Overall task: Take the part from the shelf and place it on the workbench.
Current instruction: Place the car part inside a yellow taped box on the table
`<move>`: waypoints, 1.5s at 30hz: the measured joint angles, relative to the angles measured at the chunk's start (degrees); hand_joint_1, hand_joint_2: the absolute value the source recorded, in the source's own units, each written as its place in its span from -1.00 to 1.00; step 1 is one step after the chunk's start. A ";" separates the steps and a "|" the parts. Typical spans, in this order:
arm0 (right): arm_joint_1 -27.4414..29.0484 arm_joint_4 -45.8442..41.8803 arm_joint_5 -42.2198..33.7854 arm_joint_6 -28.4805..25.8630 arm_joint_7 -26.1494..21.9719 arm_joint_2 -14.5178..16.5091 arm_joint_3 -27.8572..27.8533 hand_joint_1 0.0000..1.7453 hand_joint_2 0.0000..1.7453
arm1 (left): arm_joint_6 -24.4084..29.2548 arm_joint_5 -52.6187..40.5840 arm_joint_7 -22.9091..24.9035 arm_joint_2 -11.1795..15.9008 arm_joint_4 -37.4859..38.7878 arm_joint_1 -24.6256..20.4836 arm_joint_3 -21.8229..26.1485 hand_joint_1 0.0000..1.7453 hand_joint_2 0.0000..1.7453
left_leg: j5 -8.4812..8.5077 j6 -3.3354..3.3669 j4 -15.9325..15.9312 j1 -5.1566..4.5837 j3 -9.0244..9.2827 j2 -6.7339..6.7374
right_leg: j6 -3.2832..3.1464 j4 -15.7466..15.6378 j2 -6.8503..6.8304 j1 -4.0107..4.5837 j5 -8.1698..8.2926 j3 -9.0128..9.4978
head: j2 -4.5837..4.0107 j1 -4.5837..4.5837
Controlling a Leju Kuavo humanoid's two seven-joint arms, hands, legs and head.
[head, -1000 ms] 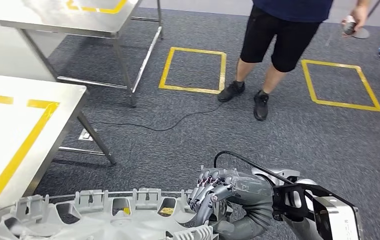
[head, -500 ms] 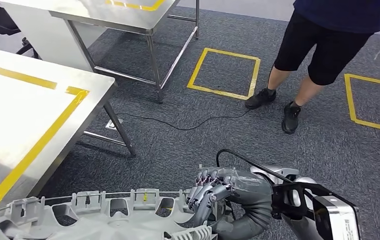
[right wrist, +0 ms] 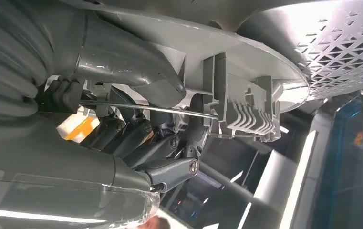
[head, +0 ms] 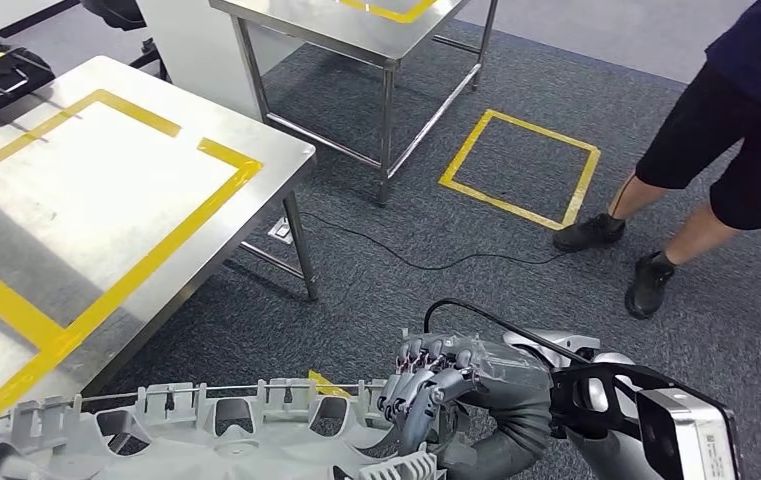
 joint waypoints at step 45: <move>0.36 0.57 0.25 1.63 0.08 1.50 -0.50 0.94 1.00 | -0.30 -2.17 1.19 -0.55 -2.10 -0.73 0.17 -1.00 1.00 | -6.17 -2.96 16.93 0.37 -9.72 3.91 | -2.18 -12.90 -3.37 0.07 4.52 6.32 | 0.00 -0.69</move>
